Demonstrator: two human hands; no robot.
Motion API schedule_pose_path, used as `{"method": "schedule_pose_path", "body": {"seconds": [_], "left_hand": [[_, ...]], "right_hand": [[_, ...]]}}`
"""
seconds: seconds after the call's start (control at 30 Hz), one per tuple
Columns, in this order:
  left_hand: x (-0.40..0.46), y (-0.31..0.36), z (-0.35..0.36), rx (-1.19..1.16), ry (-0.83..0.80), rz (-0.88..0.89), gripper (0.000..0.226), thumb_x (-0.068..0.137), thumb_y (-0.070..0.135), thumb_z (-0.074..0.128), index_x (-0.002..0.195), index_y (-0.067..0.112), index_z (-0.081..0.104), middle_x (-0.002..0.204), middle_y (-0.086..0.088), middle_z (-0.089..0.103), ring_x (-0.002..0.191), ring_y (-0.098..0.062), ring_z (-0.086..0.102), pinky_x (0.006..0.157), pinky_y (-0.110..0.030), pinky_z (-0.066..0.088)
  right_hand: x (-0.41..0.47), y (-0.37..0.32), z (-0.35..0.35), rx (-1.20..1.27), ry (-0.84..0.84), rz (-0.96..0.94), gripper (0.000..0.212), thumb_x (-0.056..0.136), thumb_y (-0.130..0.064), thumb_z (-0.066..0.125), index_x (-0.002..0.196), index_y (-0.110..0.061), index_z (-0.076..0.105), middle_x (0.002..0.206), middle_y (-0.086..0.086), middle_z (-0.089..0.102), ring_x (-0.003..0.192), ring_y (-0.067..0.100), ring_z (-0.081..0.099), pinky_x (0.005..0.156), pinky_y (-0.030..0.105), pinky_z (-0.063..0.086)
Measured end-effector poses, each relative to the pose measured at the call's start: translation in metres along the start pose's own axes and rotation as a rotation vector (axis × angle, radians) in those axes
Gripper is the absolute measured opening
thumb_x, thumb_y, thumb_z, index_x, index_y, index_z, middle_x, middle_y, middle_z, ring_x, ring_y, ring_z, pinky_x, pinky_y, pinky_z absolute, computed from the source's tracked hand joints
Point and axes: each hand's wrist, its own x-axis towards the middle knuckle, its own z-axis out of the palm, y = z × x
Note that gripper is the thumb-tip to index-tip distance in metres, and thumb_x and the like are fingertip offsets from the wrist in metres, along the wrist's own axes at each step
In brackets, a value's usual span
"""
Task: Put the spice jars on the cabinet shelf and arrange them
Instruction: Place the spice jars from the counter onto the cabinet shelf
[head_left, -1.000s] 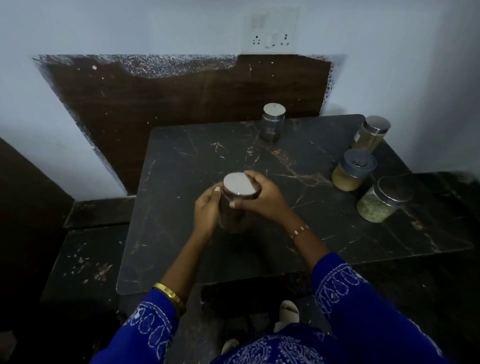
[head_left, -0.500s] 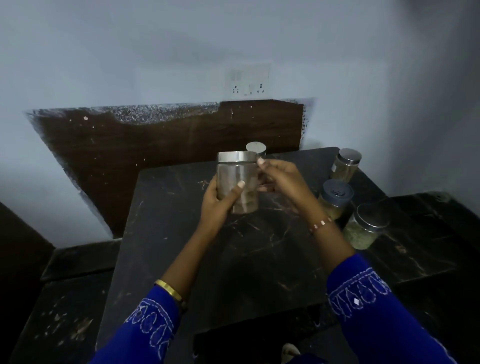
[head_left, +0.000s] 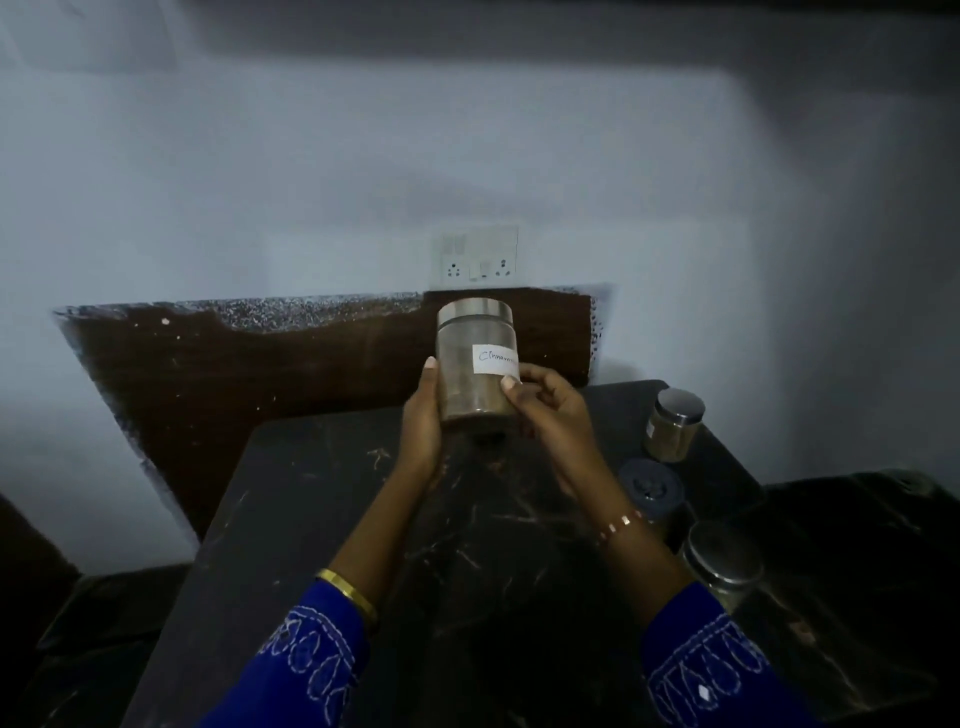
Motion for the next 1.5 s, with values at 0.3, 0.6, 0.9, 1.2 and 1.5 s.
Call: {"method": "schedule_pose_path", "body": {"seconds": [0.3, 0.6, 0.9, 1.2, 1.5], "left_hand": [[0.054, 0.045, 0.055, 0.415, 0.106, 0.435, 0.033, 0.095, 0.036, 0.041, 0.087, 0.012, 0.063, 0.078, -0.002, 0.066, 0.063, 0.001, 0.064, 0.057, -0.013, 0.05], [0.101, 0.137, 0.102, 0.363, 0.166, 0.614, 0.039, 0.094, 0.04, 0.045, 0.124, 0.015, 0.049, 0.112, -0.004, 0.061, 0.096, -0.015, 0.063, 0.075, -0.021, 0.055], [0.161, 0.274, 0.14, 0.361, 0.073, 0.805, 0.043, 0.088, 0.047, 0.053, 0.111, 0.012, 0.064, 0.101, -0.001, 0.07, 0.091, -0.009, 0.067, 0.077, -0.022, 0.055], [0.227, 0.361, 0.141, 0.555, 0.132, 0.899, 0.061, 0.082, 0.053, 0.052, 0.121, 0.006, 0.056, 0.111, -0.012, 0.065, 0.099, -0.024, 0.065, 0.078, -0.035, 0.056], [0.281, 0.368, 0.131, 0.82, 0.208, 0.85, 0.038, 0.091, 0.016, 0.054, 0.127, 0.006, 0.052, 0.122, -0.015, 0.061, 0.11, -0.028, 0.058, 0.093, -0.036, 0.049]], "right_hand": [[0.053, -0.052, -0.02, 0.013, -0.047, -0.267, 0.049, 0.079, -0.008, 0.069, 0.122, -0.016, 0.047, 0.104, -0.004, 0.061, 0.09, 0.006, 0.063, 0.062, 0.012, 0.053], [0.124, -0.152, -0.021, -0.073, -0.105, -0.469, 0.047, 0.087, -0.018, 0.061, 0.131, -0.017, 0.043, 0.122, 0.013, 0.061, 0.096, 0.019, 0.064, 0.074, 0.021, 0.056], [0.197, -0.283, 0.004, -0.074, -0.115, -0.678, 0.041, 0.088, -0.012, 0.06, 0.127, -0.011, 0.045, 0.107, 0.015, 0.062, 0.098, 0.024, 0.062, 0.076, 0.028, 0.054], [0.278, -0.358, 0.043, -0.327, -0.071, -0.784, 0.049, 0.089, -0.016, 0.059, 0.133, -0.011, 0.039, 0.108, 0.011, 0.057, 0.1, 0.025, 0.062, 0.087, 0.038, 0.054], [0.338, -0.363, 0.057, -0.59, -0.047, -0.699, 0.047, 0.087, -0.01, 0.059, 0.131, -0.005, 0.045, 0.112, 0.019, 0.063, 0.103, 0.032, 0.063, 0.095, 0.047, 0.049]]}}
